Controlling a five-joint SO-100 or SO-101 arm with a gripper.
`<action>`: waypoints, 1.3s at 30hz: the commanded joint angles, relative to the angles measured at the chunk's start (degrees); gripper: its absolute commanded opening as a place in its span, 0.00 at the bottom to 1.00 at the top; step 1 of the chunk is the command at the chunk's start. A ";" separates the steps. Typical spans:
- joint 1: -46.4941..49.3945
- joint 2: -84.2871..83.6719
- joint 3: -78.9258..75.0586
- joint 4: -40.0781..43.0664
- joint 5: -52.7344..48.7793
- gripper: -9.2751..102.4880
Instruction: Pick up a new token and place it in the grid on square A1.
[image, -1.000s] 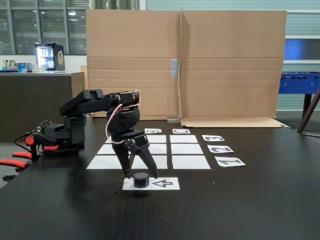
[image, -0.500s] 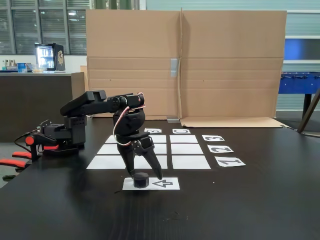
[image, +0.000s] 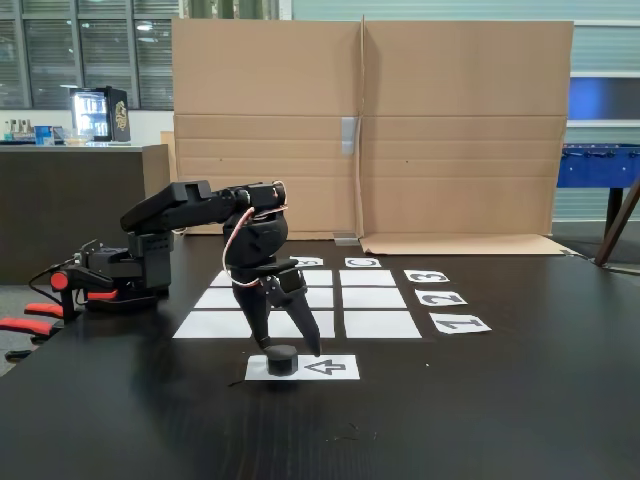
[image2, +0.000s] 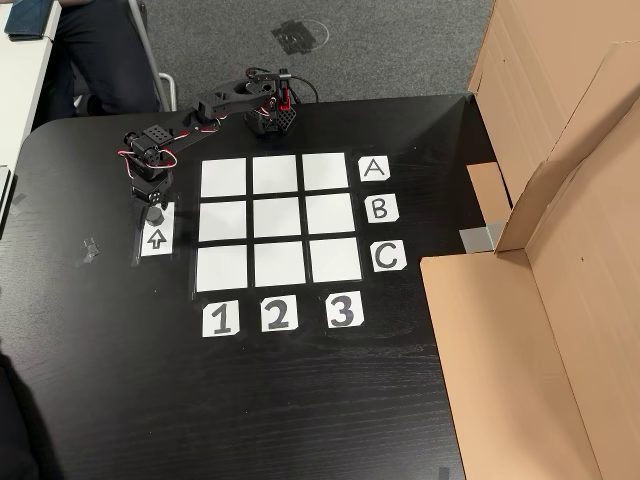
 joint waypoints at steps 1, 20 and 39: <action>0.62 0.26 -2.02 0.26 0.62 0.40; 2.55 -0.79 -2.02 0.70 0.97 0.34; 1.85 -0.79 -4.22 0.26 -0.26 0.33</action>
